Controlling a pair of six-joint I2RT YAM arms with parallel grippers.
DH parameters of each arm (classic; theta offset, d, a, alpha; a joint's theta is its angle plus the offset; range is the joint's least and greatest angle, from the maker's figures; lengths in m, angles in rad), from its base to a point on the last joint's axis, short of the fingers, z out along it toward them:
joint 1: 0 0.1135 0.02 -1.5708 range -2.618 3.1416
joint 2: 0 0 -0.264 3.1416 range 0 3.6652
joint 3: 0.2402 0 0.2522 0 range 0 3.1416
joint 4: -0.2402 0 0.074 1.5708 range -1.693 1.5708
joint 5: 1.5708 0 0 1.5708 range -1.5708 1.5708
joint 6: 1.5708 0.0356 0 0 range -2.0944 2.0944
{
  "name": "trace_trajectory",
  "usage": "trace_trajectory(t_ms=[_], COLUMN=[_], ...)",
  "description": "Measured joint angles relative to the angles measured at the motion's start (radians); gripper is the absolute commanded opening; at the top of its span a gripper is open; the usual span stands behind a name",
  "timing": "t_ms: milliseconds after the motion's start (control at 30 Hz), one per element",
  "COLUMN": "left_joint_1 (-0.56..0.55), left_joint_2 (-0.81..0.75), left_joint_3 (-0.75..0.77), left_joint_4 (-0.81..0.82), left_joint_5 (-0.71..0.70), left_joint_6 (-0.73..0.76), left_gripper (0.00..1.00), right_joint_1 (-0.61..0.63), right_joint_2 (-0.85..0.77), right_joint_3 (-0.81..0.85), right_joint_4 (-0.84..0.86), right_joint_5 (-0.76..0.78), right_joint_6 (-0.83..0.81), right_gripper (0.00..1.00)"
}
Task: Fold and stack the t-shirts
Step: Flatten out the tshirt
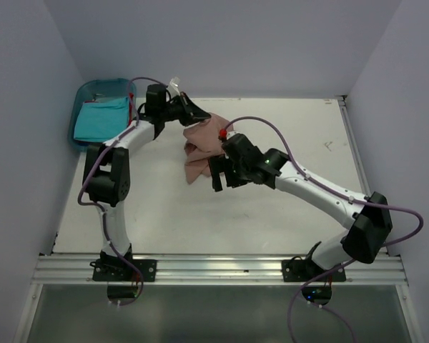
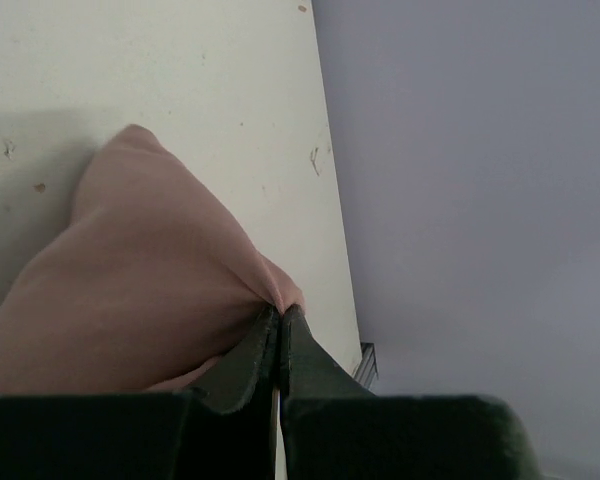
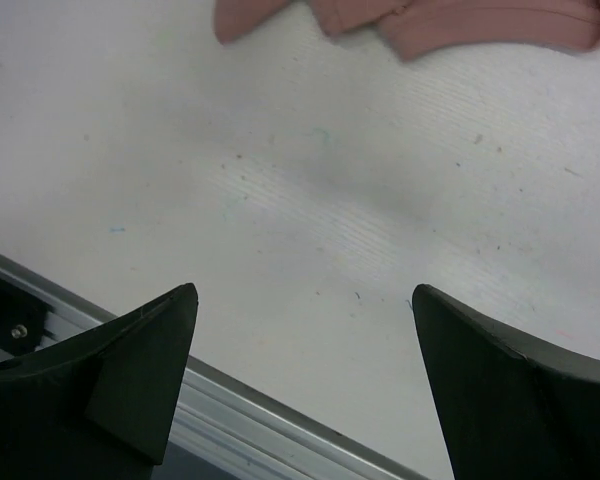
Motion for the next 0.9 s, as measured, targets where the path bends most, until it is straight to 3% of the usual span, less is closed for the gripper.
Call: trace_trajectory(t_ms=[233, 500, 900], left_joint_1=[-0.022, -0.035, -0.035], left_joint_2=[0.027, 0.027, 0.006], left_joint_3=[0.000, -0.012, -0.085], left_joint_4=[-0.005, 0.000, 0.024], left_joint_5=[0.001, 0.020, 0.049], left_joint_6=[0.007, 0.006, 0.002], left_gripper=[0.00, 0.00, 0.00], right_joint_1=[0.010, 0.010, 0.010], right_joint_2=[0.219, 0.463, 0.518], right_joint_3=[0.166, 0.213, 0.312], right_joint_4=[0.077, 0.171, 0.352], right_joint_5=[0.005, 0.130, 0.194], right_joint_6=[-0.078, -0.131, -0.175], right_gripper=[0.91, 0.89, 0.86])
